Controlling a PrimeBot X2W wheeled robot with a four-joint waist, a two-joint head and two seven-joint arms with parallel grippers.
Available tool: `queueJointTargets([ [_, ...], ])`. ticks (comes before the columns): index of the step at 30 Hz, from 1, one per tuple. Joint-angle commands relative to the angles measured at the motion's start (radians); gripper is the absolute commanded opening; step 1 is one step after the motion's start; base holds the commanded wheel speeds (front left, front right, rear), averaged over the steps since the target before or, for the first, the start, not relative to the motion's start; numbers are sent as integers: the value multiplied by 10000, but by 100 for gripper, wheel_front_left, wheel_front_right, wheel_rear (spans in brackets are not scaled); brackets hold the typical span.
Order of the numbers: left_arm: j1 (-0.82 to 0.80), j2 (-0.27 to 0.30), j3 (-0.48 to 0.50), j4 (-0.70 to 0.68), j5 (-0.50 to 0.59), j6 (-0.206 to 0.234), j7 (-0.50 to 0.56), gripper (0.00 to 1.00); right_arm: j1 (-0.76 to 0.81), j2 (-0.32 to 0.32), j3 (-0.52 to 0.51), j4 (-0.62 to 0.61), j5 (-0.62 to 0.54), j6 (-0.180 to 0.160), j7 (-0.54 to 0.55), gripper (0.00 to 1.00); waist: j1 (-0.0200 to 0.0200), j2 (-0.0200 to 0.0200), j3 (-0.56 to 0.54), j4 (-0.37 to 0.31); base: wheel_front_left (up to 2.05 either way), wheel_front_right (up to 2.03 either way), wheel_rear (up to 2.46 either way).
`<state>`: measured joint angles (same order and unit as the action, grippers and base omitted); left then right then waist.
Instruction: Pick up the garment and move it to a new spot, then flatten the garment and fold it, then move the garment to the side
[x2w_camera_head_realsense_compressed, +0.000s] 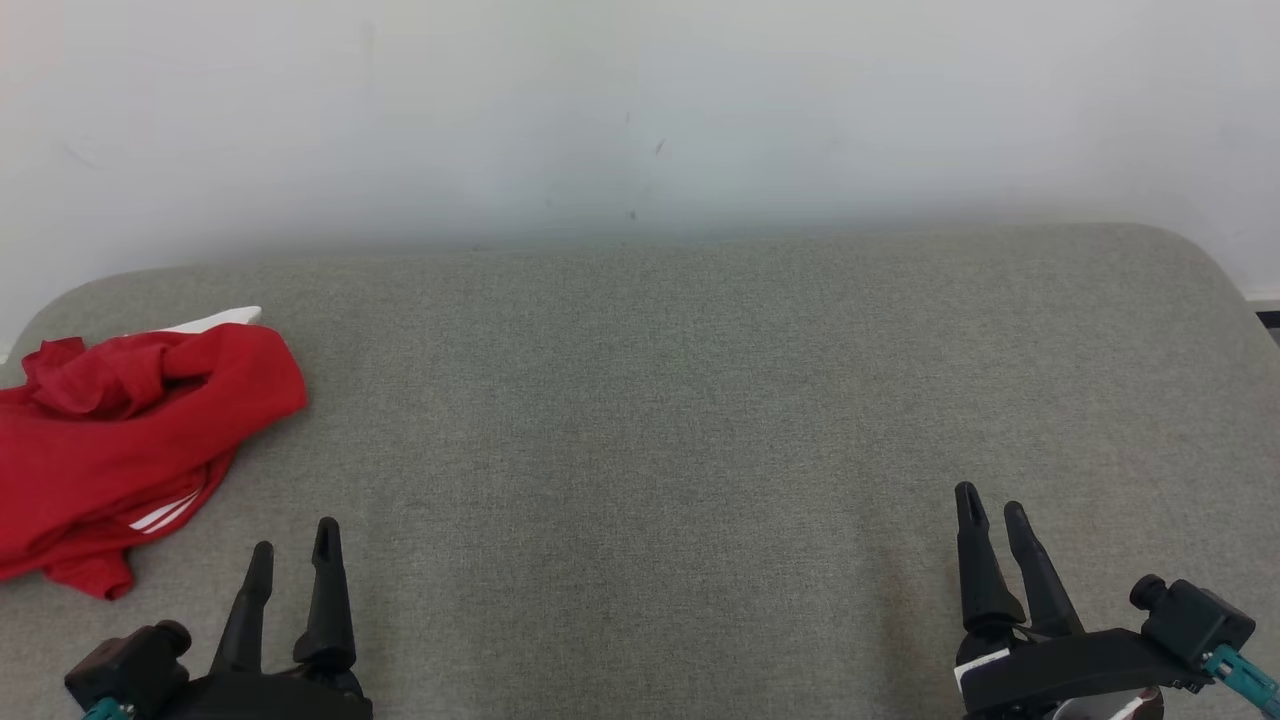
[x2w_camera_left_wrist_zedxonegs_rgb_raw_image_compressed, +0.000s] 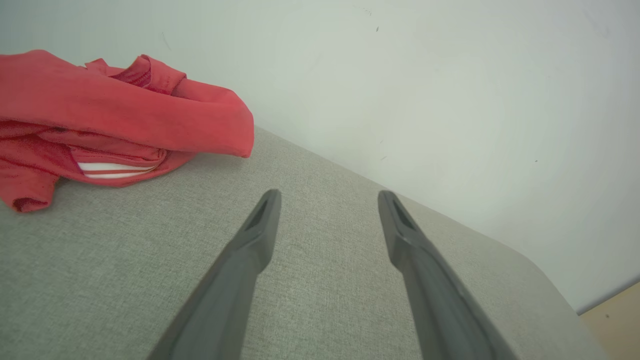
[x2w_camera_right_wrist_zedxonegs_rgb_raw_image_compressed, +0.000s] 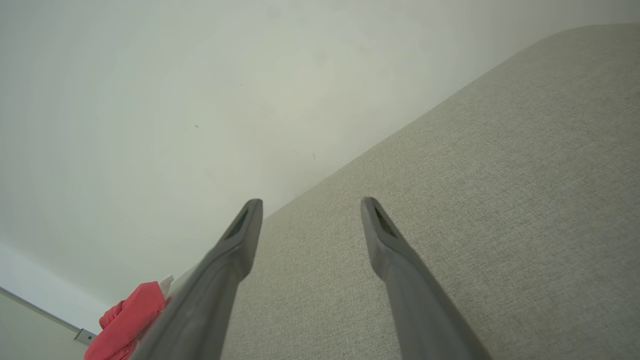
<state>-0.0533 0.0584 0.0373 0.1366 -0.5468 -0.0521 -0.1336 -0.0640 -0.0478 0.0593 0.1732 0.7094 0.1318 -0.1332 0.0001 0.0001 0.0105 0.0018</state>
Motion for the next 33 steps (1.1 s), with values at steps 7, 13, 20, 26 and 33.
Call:
queueJointTargets([
  [7, -31, 164, -118, -121, 919, 151, -227, 100, -153, -33, 115, -143, -989, -12, -228, 100, 0, -1, -4, -2, 0, 0, 0],
  [13, -24, 207, -209, -99, 1522, 244, -379, 100, -123, -31, 178, -187, -1665, -13, -380, 100, 0, -1, -9, -2, 0, 0, 0],
  [20, -2, 257, -297, -73, 2179, 337, -557, 100, -70, -32, 244, -237, -2349, -14, -558, 100, 0, -1, -20, 7, 0, 0, 0],
  [26, 10, 306, -329, -93, 2598, 401, -660, 100, -64, -33, 236, -256, -2850, -15, -655, 100, 0, -1, -27, 20, 0, 0, 0],
  [33, 52, 334, -355, -129, 3126, 434, -815, 100, -27, -34, 136, -216, -3512, -16, -812, 100, 0, -1, -54, 36, 0, 0, 0],
])
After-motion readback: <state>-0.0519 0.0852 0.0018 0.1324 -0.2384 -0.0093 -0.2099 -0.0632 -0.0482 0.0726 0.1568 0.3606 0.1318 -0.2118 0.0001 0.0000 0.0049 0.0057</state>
